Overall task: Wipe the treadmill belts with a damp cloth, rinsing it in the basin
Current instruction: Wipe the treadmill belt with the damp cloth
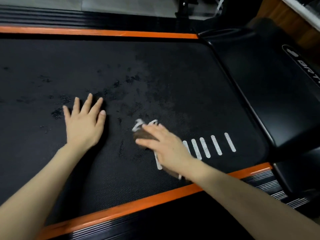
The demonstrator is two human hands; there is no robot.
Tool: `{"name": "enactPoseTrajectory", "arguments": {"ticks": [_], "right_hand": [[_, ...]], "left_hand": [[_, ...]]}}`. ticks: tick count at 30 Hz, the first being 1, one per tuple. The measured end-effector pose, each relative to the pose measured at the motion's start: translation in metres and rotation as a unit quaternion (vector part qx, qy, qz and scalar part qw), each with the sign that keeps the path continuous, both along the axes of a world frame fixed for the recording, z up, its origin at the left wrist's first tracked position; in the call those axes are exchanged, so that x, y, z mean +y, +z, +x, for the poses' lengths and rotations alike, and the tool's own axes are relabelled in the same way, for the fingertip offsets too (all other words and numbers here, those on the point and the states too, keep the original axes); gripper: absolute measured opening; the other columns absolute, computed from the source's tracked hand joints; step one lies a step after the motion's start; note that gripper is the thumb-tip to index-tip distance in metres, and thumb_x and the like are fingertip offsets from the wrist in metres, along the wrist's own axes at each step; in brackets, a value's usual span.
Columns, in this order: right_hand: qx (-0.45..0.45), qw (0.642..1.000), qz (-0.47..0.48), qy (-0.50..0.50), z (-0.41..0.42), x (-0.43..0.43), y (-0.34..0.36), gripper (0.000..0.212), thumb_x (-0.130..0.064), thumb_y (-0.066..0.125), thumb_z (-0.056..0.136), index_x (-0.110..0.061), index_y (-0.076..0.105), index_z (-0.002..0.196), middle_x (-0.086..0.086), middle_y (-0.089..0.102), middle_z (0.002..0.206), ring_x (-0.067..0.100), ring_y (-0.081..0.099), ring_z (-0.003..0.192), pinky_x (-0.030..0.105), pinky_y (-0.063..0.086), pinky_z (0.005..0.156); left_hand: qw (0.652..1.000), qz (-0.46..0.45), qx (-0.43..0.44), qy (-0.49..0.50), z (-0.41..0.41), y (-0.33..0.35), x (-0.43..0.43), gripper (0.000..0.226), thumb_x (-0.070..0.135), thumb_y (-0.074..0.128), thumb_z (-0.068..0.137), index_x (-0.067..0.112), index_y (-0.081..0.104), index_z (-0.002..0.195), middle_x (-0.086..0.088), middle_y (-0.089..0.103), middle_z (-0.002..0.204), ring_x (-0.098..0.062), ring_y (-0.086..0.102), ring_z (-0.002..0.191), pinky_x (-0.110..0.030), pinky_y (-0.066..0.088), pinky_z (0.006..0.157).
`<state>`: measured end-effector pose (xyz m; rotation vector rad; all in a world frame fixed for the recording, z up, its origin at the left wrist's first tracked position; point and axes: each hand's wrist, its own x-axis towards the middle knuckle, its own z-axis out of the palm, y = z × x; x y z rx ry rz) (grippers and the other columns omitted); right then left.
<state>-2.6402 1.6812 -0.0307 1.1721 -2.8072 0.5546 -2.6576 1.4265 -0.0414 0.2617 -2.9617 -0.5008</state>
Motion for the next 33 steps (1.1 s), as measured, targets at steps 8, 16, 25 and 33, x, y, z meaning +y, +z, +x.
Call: {"name": "enactPoseTrajectory", "arguments": {"ticks": [8, 16, 25, 33], "right_hand": [[0.017, 0.967, -0.068, -0.243, -0.069, -0.013, -0.001, 0.033, -0.001, 0.056, 0.086, -0.015, 0.068, 0.114, 0.017, 0.048, 0.138, 0.04, 0.044, 0.127, 0.048, 0.04, 0.103], [0.036, 0.999, 0.012, 0.022, -0.007, -0.014, -0.001, 0.047, -0.001, 0.061, 0.074, -0.023, 0.066, 0.115, 0.017, 0.053, 0.133, 0.039, 0.052, 0.119, 0.058, 0.035, 0.099], [0.053, 0.968, -0.065, -0.238, -0.06, -0.027, 0.0, 0.034, 0.0, 0.058, 0.081, -0.014, 0.069, 0.109, 0.02, 0.052, 0.133, 0.043, 0.053, 0.116, 0.045, 0.047, 0.094], [0.048, 0.999, 0.006, -0.011, -0.032, -0.034, -0.006, 0.051, -0.009, 0.036, 0.078, -0.025, 0.065, 0.117, 0.013, 0.051, 0.137, 0.039, 0.049, 0.123, 0.054, 0.041, 0.1]], "left_hand": [[0.996, -0.08, -0.032, -0.011, 0.003, -0.01, 0.001, 0.065, 0.047, 0.011, 0.092, 0.02, 0.03, 0.149, -0.01, 0.021, 0.157, -0.041, 0.009, 0.143, -0.06, 0.001, 0.112], [0.996, -0.081, -0.022, -0.023, 0.005, -0.01, 0.0, 0.064, 0.046, 0.011, 0.094, 0.019, 0.032, 0.148, -0.011, 0.025, 0.155, -0.041, 0.013, 0.143, -0.061, 0.004, 0.113], [0.996, -0.083, -0.035, -0.02, 0.006, -0.011, 0.003, 0.066, 0.046, 0.007, 0.093, 0.019, 0.029, 0.149, -0.011, 0.023, 0.156, -0.041, 0.011, 0.143, -0.06, 0.003, 0.113], [0.996, -0.087, 0.002, -0.029, -0.01, 0.002, -0.013, 0.057, 0.044, 0.027, 0.091, 0.016, 0.058, 0.129, -0.015, 0.051, 0.138, -0.044, 0.041, 0.127, -0.064, 0.019, 0.108]]}}
